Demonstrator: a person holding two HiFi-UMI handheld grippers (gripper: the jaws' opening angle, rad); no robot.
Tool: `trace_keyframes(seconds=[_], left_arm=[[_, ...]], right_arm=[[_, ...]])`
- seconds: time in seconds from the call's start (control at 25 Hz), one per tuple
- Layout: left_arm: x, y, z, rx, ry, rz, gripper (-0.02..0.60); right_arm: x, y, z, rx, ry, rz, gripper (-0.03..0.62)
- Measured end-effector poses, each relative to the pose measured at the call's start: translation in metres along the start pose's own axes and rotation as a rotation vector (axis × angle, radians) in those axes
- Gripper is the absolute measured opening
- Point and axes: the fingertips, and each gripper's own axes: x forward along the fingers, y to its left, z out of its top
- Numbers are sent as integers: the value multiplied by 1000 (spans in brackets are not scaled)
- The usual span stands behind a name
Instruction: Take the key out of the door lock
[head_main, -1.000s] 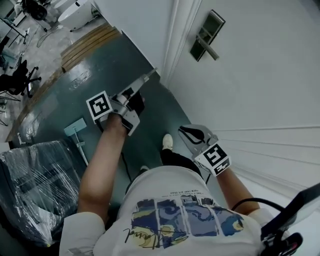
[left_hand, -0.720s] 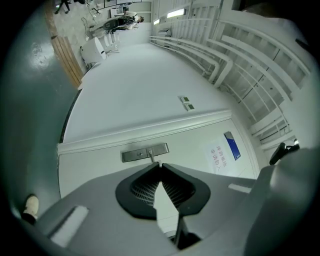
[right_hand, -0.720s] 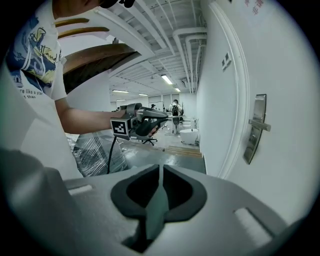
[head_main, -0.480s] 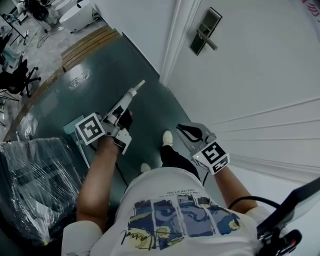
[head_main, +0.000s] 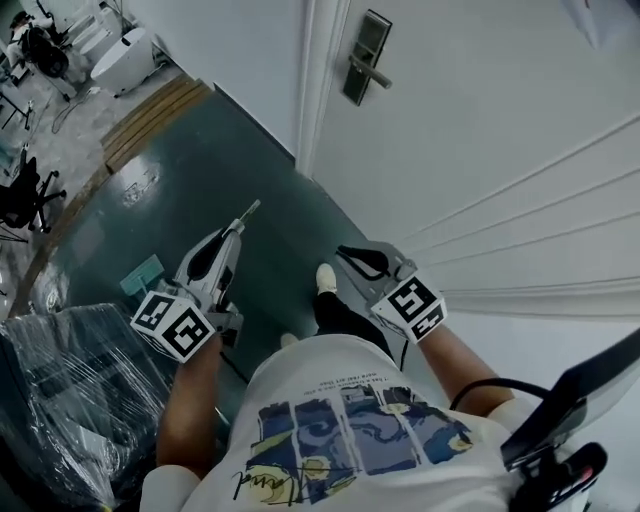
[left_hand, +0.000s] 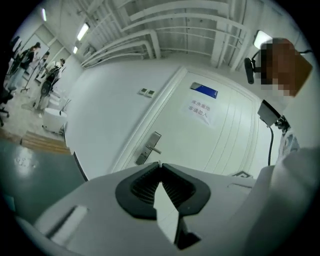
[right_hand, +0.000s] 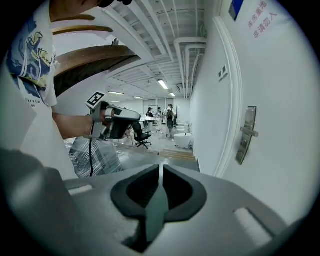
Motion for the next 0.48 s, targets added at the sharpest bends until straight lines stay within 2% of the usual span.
trace_keyframes(seconds=[0.32,0.48], left_arm=[[-24,-29,-22,153,77,11,25],[-26,-37,-34,185,104,1,25]], right_arm=[[-18,14,3,7,-18,-32,16],[-27,19,-1,15,-18,-52,16]])
